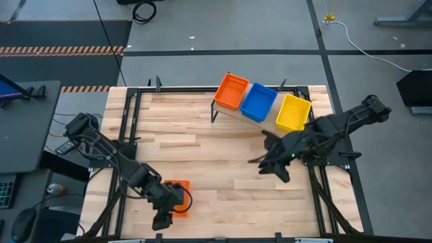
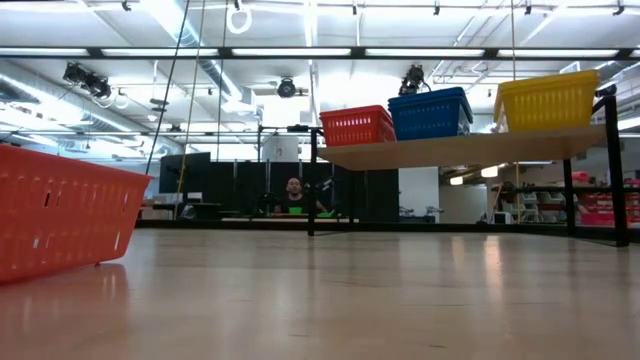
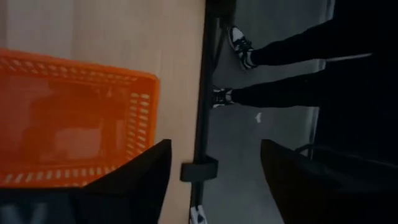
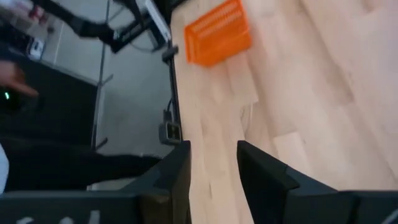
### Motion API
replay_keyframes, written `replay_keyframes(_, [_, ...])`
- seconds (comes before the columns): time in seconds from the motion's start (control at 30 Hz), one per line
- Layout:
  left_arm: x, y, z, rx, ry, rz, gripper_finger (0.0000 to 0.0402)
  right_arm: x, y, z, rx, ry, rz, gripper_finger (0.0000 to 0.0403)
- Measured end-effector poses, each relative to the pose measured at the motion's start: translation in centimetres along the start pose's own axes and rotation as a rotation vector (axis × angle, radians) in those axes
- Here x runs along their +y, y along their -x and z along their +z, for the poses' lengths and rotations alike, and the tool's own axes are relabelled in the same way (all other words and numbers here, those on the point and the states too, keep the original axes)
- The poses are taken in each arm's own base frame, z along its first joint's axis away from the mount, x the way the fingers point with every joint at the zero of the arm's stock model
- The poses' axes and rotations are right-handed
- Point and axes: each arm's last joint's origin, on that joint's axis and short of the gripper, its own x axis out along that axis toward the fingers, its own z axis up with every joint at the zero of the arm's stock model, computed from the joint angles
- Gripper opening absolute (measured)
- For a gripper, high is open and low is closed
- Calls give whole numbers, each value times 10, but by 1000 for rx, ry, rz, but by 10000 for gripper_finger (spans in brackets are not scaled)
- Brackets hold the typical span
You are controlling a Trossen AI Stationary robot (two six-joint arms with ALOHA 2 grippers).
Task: Stack baskets on shelf by color
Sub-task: Stack the orange basket on the orange basket on the shelf
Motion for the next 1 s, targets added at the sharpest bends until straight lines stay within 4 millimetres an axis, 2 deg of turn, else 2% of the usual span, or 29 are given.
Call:
replay_keyframes(0.17, [-4, -8, -4, -5, 46, 22, 281, 8, -17, -8, 56, 22, 3, 167])
replay_keyframes(0.53, [-5, -34, -11, 16, 108, 82, 280, 15, -55, -22, 129, -12, -68, 254])
replay_keyframes(0.83, [-10, -38, -7, -59, 154, 52, 281, 31, -57, -48, 183, 16, -79, 257])
replay_keyframes(1.0, [-11, -42, -13, -74, 91, 98, 281, 37, -55, -60, 173, 28, -102, 256])
